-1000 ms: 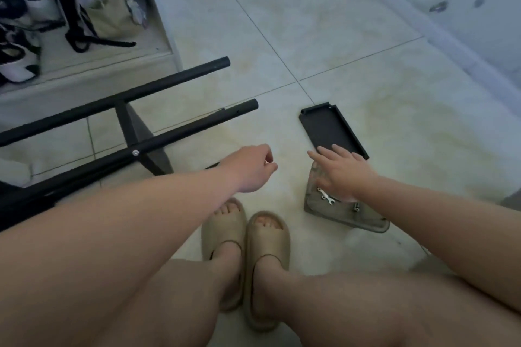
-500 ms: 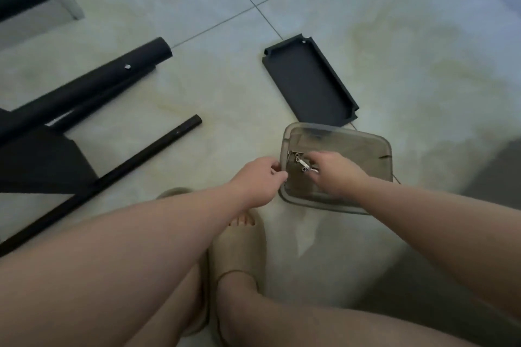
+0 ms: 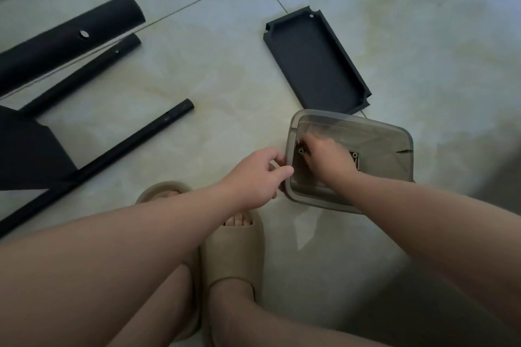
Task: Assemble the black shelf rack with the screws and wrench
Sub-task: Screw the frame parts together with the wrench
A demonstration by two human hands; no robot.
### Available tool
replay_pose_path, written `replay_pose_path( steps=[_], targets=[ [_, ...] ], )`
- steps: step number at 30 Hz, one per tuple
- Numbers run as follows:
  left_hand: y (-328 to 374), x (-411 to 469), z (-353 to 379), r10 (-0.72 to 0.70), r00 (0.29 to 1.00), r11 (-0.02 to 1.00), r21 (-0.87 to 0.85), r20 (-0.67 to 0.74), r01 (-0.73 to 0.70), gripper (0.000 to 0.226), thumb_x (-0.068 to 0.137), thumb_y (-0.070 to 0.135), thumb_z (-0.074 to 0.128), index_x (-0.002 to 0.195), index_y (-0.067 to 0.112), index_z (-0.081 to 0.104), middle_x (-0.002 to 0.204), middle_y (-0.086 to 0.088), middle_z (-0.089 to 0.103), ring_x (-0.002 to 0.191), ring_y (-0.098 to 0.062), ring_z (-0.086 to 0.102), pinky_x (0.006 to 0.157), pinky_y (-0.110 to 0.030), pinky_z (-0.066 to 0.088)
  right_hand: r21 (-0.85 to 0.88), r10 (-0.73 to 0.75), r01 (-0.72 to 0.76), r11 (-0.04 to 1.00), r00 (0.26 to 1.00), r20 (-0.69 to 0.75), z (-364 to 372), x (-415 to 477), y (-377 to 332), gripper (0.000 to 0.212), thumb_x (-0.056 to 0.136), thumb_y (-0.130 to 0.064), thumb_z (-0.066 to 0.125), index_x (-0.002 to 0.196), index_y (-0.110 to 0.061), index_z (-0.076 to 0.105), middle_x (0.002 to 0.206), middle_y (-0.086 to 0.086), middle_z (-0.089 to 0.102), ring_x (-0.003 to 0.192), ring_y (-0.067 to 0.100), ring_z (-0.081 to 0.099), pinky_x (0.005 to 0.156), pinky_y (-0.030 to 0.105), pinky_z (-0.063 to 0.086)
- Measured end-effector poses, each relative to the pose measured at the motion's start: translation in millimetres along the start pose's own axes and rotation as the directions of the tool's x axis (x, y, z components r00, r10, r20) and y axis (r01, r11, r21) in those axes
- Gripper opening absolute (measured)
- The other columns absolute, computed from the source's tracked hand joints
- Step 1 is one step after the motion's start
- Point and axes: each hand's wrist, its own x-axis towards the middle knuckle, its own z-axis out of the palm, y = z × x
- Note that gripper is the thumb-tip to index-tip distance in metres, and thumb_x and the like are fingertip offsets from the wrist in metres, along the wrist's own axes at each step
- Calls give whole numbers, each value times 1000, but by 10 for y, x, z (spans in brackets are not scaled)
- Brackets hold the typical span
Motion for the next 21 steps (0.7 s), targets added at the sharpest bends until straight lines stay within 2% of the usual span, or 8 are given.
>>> replay_pose_path(
  steps=[7, 13, 17, 21],
  targets=[
    [-3, -10, -2, -10, 1000, 1000, -29, 1, 10, 13, 100, 28, 56, 89, 21, 54, 87, -18, 71, 60, -19, 58, 48, -17, 42, -126, -126, 126, 984, 992, 8, 1, -35, 17, 29, 101, -21, 52, 130, -17, 55, 124, 10, 57, 103, 40, 62, 71, 43, 51],
    [-8, -8, 3, -3, 1000, 1000, -19, -9, 2, 13, 100, 29, 56, 89, 23, 54, 80, -10, 70, 60, -18, 59, 46, -12, 40, -104, -132, 132, 986, 991, 7, -18, -28, -37, 30, 102, -18, 49, 131, -16, 57, 122, 11, 57, 104, 37, 61, 76, 45, 54],
    [-3, -11, 5, -2, 1000, 1000, -15, -10, 2, 13, 100, 30, 56, 88, 26, 54, 78, -5, 69, 61, -17, 60, 53, -20, 43, -139, -122, 120, 983, 992, -7, -42, -36, -48, 32, 103, -19, 46, 133, -20, 58, 123, 10, 58, 103, 38, 62, 71, 42, 51],
    [8, -11, 10, -12, 1000, 1000, -7, -17, 12, 12, 100, 31, 56, 89, 26, 54, 83, -7, 71, 63, -16, 62, 55, -24, 40, -133, -115, 114, 985, 993, -1, -60, -39, -62, 30, 102, -20, 48, 129, -19, 59, 122, 8, 58, 102, 37, 62, 74, 44, 54]
  ],
)
